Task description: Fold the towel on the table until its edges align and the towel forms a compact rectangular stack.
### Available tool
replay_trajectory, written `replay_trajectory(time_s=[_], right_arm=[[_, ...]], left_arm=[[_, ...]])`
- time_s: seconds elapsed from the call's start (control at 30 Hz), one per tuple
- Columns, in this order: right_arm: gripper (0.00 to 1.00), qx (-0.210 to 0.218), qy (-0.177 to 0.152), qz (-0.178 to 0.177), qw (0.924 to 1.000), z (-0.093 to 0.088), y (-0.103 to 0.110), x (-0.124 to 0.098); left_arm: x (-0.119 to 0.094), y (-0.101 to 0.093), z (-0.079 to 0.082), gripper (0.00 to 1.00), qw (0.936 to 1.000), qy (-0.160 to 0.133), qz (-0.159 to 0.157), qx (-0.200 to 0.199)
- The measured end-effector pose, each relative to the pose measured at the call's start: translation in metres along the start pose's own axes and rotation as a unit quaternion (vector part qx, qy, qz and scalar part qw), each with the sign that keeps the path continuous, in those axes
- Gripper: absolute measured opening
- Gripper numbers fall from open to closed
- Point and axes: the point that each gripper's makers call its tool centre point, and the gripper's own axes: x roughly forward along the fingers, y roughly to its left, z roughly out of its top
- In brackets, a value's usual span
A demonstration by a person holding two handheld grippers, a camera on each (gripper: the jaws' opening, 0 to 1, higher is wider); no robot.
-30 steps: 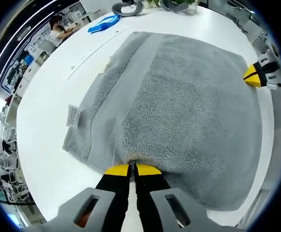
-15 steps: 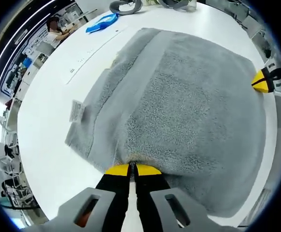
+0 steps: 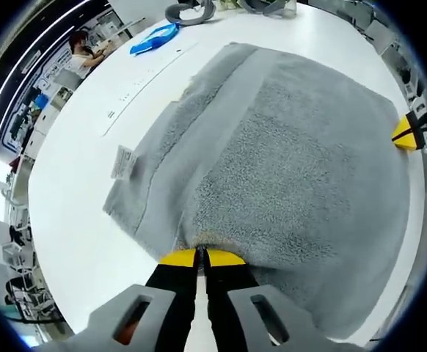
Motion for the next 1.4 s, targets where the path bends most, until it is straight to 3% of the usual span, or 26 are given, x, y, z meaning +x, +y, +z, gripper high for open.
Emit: replay_trajectory(time_s=[1.4], right_arm=[[0.00, 0.005, -0.003, 0.002, 1.0000, -0.001, 0.012, -0.002]], left_arm=[[0.005, 0.007, 0.008, 0.03, 0.9996, 0.008, 0.009, 0.026]])
